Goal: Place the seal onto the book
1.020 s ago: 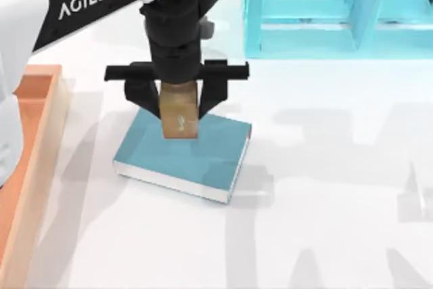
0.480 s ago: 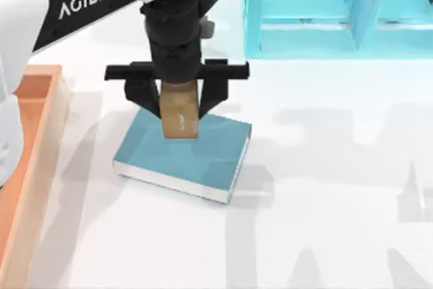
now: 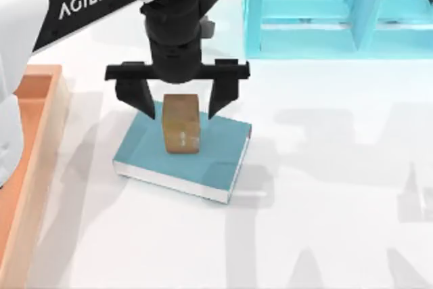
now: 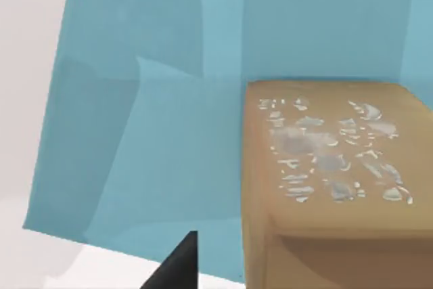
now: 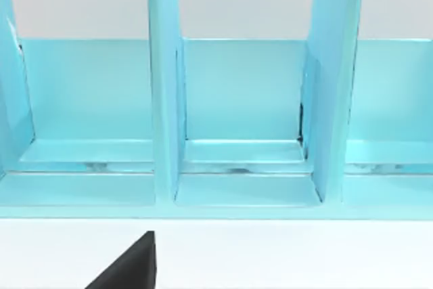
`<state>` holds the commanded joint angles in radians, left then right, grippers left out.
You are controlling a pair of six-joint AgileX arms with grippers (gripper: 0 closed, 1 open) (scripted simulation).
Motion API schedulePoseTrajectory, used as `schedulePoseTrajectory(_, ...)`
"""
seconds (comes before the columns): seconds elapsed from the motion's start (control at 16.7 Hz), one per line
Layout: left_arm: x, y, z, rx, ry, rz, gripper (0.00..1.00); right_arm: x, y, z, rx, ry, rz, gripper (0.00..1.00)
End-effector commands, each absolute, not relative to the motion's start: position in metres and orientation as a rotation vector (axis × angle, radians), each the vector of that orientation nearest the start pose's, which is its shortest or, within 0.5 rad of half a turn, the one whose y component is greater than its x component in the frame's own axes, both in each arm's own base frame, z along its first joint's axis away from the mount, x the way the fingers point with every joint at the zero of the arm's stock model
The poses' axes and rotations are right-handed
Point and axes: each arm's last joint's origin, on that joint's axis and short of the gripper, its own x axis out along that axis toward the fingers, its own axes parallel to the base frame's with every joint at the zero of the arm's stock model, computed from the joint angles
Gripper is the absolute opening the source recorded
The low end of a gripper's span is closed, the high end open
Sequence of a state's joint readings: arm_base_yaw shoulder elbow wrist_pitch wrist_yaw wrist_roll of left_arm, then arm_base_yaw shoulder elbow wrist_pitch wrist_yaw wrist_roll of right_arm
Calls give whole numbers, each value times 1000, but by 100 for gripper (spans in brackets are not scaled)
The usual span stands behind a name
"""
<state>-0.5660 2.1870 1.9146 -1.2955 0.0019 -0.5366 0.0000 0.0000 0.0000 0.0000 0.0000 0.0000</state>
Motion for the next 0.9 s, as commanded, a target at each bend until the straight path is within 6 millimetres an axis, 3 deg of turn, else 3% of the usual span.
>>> schedulePoseTrajectory(0.54, 367, -226, 208, 14, 1569, -14, 100, 106, -1, 160, 0, 0, 0, 100)
schedulePoseTrajectory(0.9, 367, -226, 237, 15, 1570, -14, 100, 106, -1, 160, 0, 0, 0, 100)
